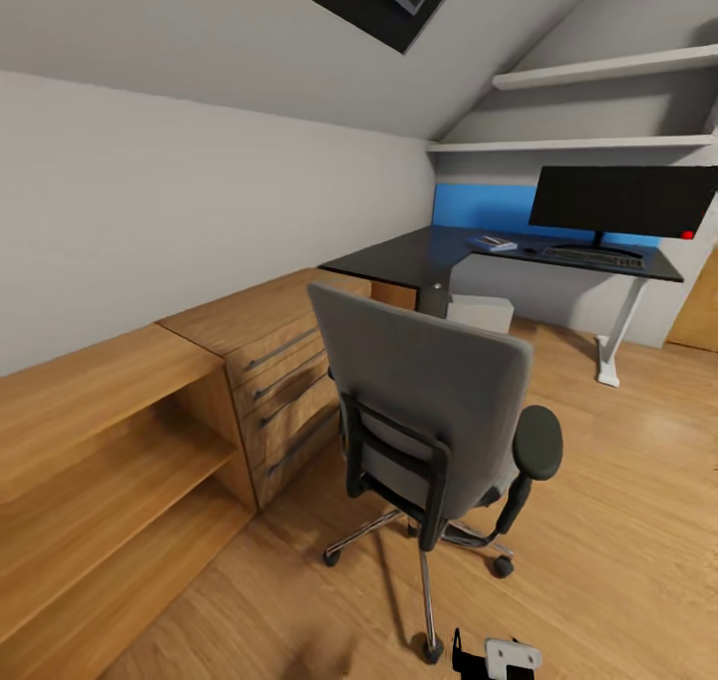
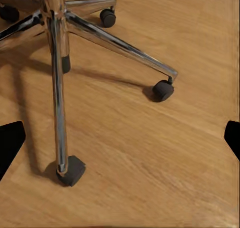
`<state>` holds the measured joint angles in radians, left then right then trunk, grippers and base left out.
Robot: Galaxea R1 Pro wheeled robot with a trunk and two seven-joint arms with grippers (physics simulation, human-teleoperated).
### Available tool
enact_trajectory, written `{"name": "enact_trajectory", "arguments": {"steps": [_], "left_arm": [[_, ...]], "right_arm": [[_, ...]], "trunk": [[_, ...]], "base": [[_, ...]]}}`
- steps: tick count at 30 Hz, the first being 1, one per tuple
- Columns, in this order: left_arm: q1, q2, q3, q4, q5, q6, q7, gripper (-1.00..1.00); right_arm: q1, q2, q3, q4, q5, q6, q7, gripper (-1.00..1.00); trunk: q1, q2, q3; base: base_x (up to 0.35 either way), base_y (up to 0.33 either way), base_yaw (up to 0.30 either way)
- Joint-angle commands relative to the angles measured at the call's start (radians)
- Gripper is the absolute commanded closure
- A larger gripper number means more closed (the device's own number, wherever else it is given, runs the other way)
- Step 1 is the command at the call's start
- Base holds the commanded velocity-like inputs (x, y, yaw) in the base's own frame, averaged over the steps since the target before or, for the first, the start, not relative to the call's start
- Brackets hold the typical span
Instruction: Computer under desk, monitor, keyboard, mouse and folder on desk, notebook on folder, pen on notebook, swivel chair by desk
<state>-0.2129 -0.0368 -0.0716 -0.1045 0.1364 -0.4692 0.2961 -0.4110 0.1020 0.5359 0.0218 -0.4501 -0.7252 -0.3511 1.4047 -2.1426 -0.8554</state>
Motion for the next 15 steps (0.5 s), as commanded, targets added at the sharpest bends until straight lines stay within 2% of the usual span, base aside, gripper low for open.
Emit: {"name": "enact_trajectory", "arguments": {"steps": [1,13,15], "left_arm": [[0.000,0.000,-0.008,0.000,0.009,-0.003,0.003,-1.00],[0.000,0.000,-0.008,0.000,0.010,-0.003,0.003,-1.00],[0.000,0.001,-0.008,0.000,0.011,-0.003,0.003,-1.00]], "right_arm": [[-0.001,0.001,0.008,0.002,-0.004,-0.002,-0.005,-1.00],[-0.001,0.001,0.008,0.002,-0.004,-0.002,-0.005,-1.00],[-0.001,0.001,0.008,0.002,-0.004,-0.002,-0.005,-1.00]], "trunk": [[0.000,0.000,-0.001],[0.000,0.000,-0.001],[0.000,0.000,-0.001]], "base": [[0.003,0.000,-0.265],[0.001,0.002,-0.265],[0.000,0.150,-0.265]]}}
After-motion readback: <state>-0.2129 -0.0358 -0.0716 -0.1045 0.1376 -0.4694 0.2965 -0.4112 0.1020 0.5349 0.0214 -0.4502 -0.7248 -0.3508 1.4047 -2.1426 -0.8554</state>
